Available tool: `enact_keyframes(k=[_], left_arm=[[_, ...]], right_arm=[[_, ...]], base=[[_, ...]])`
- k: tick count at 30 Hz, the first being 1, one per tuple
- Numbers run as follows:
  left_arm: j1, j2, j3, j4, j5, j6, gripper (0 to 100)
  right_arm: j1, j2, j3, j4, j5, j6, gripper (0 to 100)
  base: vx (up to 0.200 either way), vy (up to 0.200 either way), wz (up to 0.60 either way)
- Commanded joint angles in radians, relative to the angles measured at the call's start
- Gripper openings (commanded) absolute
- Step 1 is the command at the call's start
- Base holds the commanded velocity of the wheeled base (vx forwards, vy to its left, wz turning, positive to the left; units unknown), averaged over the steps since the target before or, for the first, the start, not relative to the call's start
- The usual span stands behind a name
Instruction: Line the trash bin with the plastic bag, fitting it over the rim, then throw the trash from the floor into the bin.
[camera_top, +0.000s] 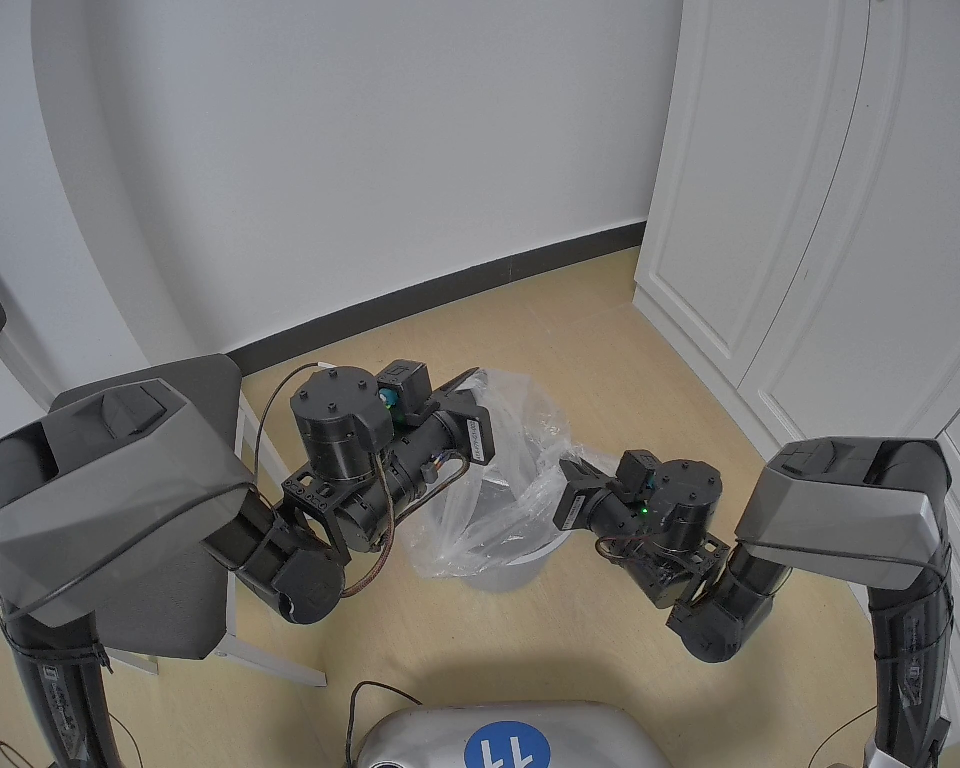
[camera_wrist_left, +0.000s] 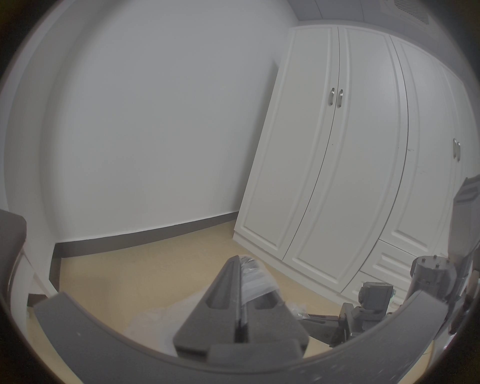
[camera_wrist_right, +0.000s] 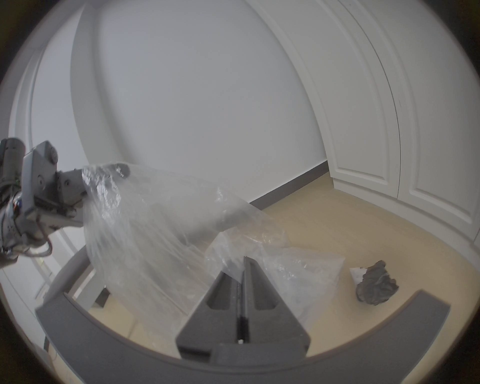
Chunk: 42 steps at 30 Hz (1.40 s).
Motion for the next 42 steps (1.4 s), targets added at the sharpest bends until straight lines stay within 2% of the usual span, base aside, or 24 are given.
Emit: enact_keyframes(k=[1, 8, 15, 18, 25, 35, 42], left_arm=[[-0.034, 0.028, -0.021, -0.011, 0.001, -0.037, 0], [-0.069, 0.089, -0.076, -0.011, 0.002, -0.106, 0], [-0.077, 0.120, -0.104, -0.011, 0.005, -0.123, 0], [-0.077, 0.141, -0.132, -0.011, 0.002, -0.175, 0], [-0.057, 0.260, -0.283, -0.008, 0.002, -0.365, 0], [-0.042, 0.384, -0.400, 0.041, -0.036, -0.379, 0], [-0.031, 0.444, -0.575, 0.153, -0.039, -0.388, 0]], right_arm=[[-0.032, -0.105, 0.104, -0.018, 0.045, -0.057, 0], [-0.057, -0.186, 0.178, -0.018, 0.053, -0.125, 0], [-0.054, -0.212, 0.207, -0.018, 0.071, -0.134, 0], [-0.049, -0.211, 0.208, -0.018, 0.071, -0.145, 0], [-0.044, -0.214, 0.210, -0.018, 0.071, -0.148, 0], [-0.044, -0.229, 0.214, -0.018, 0.070, -0.168, 0], [-0.041, -0.228, 0.230, -0.018, 0.068, -0.185, 0]], base=[[0.000, 0.000, 0.00], [0.000, 0.000, 0.00], [0.000, 0.000, 0.00], [0.000, 0.000, 0.00], [0.000, 0.000, 0.00], [0.000, 0.000, 0.00], [0.000, 0.000, 0.00]])
